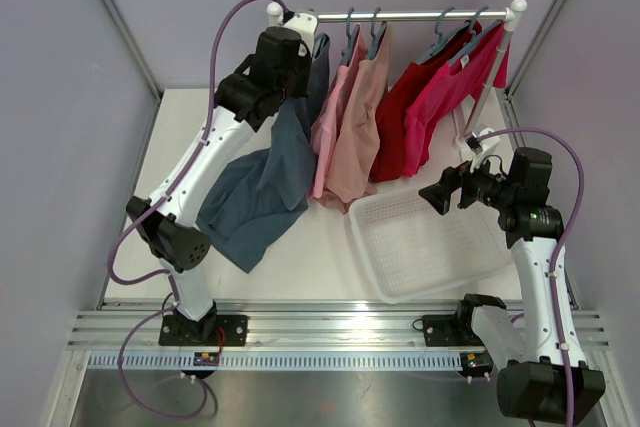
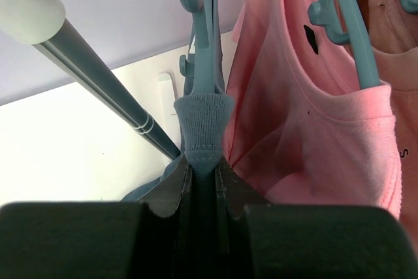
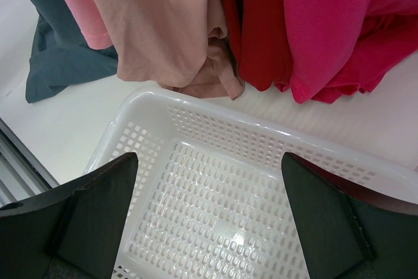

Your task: Remove the t-shirt from the hanger

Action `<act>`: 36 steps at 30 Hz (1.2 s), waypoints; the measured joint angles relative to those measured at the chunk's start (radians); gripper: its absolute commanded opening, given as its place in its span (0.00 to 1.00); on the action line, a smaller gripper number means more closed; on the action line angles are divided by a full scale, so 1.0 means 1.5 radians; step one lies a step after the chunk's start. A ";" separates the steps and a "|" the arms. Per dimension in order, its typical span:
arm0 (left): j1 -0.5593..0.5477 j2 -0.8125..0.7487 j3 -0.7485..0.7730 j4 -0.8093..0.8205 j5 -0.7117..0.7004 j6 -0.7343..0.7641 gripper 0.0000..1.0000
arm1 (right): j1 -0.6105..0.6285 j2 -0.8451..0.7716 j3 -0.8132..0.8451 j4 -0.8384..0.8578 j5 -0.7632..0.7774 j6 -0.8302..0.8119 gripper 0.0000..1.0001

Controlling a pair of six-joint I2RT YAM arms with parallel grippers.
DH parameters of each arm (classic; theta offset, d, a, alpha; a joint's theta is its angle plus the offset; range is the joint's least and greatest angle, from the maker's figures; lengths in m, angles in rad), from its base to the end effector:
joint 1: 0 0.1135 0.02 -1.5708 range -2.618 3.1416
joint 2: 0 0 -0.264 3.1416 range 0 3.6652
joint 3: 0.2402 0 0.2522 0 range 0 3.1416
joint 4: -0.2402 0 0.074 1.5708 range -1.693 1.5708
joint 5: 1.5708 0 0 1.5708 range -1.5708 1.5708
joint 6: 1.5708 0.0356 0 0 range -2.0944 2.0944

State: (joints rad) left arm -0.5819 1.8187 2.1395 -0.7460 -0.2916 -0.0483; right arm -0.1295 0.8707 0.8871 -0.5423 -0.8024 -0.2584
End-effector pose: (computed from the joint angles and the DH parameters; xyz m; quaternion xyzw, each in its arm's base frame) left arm 0.3371 -0.2095 0.4590 0.1433 0.8228 -0.0501 0.5477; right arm 0.1811 0.0022 0.3298 -0.2458 0.7836 0.2435 0.5160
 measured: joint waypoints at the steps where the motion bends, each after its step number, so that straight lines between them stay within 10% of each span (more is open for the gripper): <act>1: 0.000 -0.002 0.000 0.000 0.001 0.000 0.00 | -0.001 0.000 0.000 0.000 0.000 0.000 0.99; 17: 0.016 -0.075 -0.029 0.040 0.050 -0.012 0.00 | -0.005 0.000 -0.001 0.000 -0.001 0.000 1.00; 36: 0.027 -0.480 -0.490 0.166 0.118 -0.027 0.00 | -0.007 0.024 -0.006 -0.071 -0.188 -0.113 1.00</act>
State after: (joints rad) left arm -0.5415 1.0988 1.4040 -0.4973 -0.1146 -0.0891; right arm -0.1394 0.9066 0.8776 -0.6491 -1.0847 -0.4282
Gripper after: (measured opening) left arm 0.134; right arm 0.993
